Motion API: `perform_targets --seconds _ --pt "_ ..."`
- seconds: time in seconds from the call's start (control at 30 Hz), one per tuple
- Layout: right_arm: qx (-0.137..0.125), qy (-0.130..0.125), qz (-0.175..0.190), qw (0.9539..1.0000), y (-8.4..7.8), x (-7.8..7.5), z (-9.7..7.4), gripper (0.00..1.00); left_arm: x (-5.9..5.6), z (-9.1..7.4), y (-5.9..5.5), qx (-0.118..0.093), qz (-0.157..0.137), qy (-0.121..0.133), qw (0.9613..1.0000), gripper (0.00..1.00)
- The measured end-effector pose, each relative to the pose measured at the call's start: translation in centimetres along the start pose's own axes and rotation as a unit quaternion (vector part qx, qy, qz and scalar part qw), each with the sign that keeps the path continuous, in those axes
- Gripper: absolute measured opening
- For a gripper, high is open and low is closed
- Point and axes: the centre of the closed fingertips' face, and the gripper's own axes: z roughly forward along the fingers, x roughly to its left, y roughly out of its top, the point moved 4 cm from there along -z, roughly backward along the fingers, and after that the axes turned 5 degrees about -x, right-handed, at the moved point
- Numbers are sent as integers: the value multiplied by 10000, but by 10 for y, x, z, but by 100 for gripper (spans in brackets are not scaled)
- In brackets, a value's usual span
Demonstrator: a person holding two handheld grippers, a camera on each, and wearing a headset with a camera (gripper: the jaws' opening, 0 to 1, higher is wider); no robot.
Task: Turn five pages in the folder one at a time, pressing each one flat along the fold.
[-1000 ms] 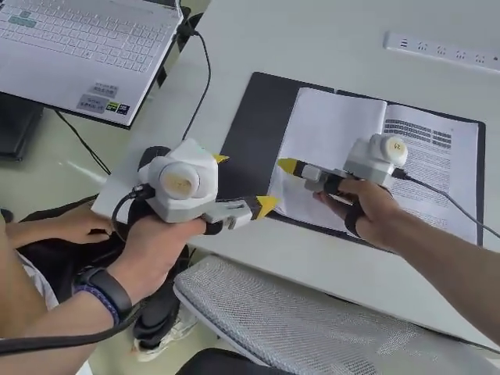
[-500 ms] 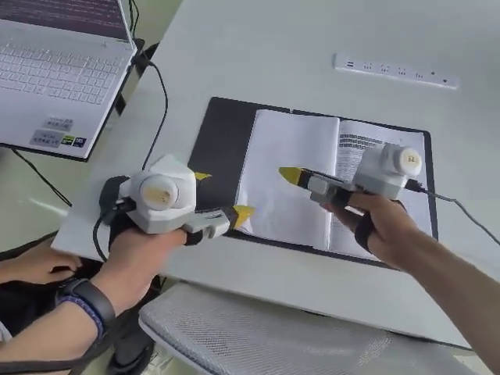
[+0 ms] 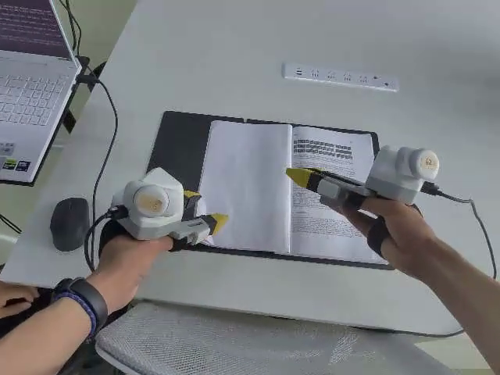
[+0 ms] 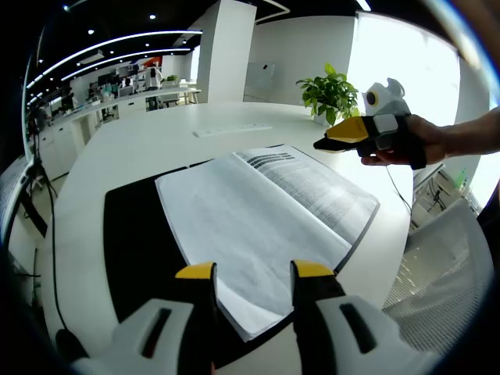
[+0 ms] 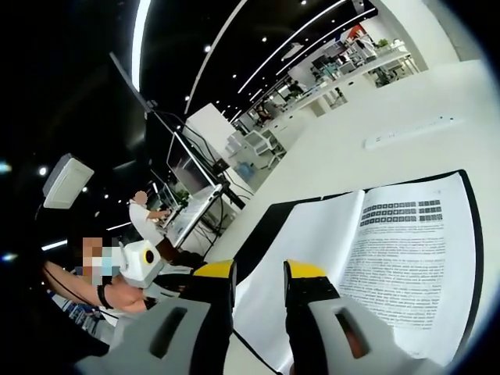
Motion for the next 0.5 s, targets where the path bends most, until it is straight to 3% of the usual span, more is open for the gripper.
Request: perform_targets --seconds 0.23,0.37,0.43,0.5 --pt "-209 -162 81 9996 1 -4 -25 22 -7 7 -16 231 31 -15 9997 24" --pt "-257 -250 75 9993 -3 -6 -32 21 -10 8 -20 276 109 26 9996 14" --pt "-224 -257 96 9994 -7 -6 -34 21 -8 10 -25 393 171 73 9991 9" --pt "-175 -257 101 9995 -12 -6 -34 20 -3 9 -34 640 366 216 9970 0"
